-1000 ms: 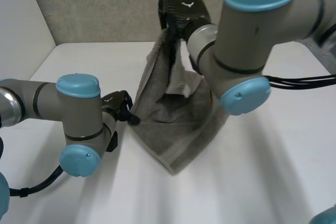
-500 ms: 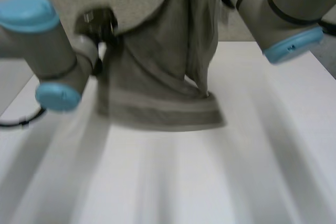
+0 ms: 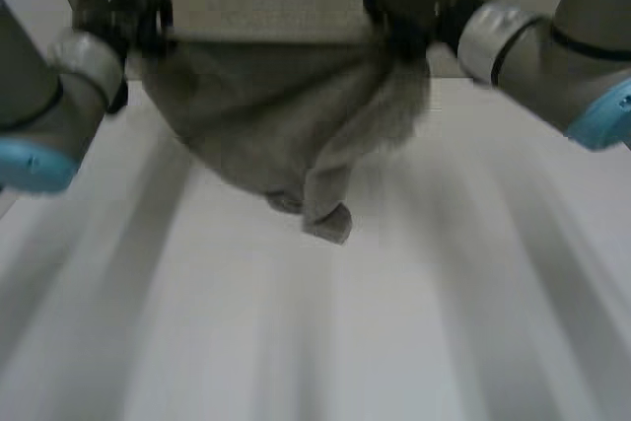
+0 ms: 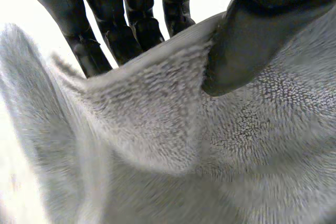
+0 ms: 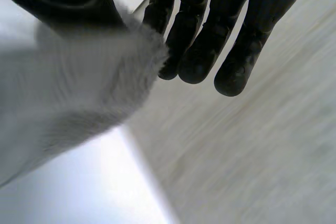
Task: Fold the towel.
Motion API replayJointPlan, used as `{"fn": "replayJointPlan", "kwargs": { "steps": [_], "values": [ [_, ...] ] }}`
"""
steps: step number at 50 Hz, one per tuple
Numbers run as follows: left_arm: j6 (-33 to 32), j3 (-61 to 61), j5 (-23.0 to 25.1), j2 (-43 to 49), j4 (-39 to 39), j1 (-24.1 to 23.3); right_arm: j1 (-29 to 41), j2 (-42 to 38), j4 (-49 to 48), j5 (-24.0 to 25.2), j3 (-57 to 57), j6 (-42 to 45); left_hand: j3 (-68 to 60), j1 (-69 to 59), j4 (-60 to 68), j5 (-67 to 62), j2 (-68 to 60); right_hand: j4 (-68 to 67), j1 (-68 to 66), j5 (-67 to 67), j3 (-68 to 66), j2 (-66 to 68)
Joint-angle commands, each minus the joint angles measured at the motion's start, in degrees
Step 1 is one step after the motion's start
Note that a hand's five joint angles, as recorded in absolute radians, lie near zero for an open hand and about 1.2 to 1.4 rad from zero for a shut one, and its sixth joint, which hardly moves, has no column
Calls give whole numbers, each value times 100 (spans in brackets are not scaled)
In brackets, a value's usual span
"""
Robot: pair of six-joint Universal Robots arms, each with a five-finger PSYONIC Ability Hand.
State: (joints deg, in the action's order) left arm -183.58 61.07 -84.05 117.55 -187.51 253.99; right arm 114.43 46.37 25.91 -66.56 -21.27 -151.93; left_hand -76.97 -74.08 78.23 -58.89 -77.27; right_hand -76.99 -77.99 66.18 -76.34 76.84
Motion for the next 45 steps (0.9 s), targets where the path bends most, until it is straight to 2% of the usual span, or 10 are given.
{"fn": "replayJointPlan", "kwargs": {
  "steps": [1, 10, 12, 14, 15, 17, 28, 31, 36, 45],
  "values": [
    [-196, 1618, 424, -259, -251, 273, 45, -111, 1540, -50, -299, 929, -303, -592, 177, -1111, -273, -301, -201, 382, -366, 316],
    [-389, 2672, 433, -435, -356, 458, 45, 591, 1382, -50, -1685, 393, -303, -592, 177, -1111, -273, -301, -201, 382, -366, 316],
    [-389, 2743, 424, -435, -391, 467, 45, 715, 1232, -59, -1942, 375, 452, 162, -578, -357, 481, -301, -201, 382, -366, 316],
    [-398, 2857, 407, -382, -557, 484, 36, 934, 943, -68, -2388, 357, 2058, 1769, -2185, 1250, 2088, -301, -201, 382, -366, 316],
    [-398, 2858, 407, -382, -558, 484, 36, 935, 942, -68, -2390, 357, 2067, 1777, -2193, 1258, 2096, -301, -201, 382, -366, 316],
    [-416, 2998, 407, -321, -873, 511, -16, 1162, 758, -68, -2810, 349, 4193, 3904, -4320, 3385, 4223, -301, -201, 382, -366, 316],
    [-416, 3227, 354, 75, -1490, 546, -52, 1620, 151, -85, -3911, 349, 4539, 4250, -4666, 3731, 4569, -301, -201, 382, -366, 316],
    [-425, 3253, 345, 128, -1481, 546, -61, 1770, -218, -270, -4219, 340, 4657, 4368, -4783, 3849, 4687, -301, -201, 382, -366, 316],
    [-425, 3368, 354, 57, -1455, 546, -175, 1980, -920, -1050, -4780, 331, 4842, 4553, -4968, 4034, 4872, -301, -201, 382, -366, 316],
    [-425, 3710, 389, -118, -1244, 528, -298, 2157, -1589, -1298, -5361, 305, 4808, 4519, -4935, 4000, 4838, -301, -201, 382, -366, 316]
  ]
}}
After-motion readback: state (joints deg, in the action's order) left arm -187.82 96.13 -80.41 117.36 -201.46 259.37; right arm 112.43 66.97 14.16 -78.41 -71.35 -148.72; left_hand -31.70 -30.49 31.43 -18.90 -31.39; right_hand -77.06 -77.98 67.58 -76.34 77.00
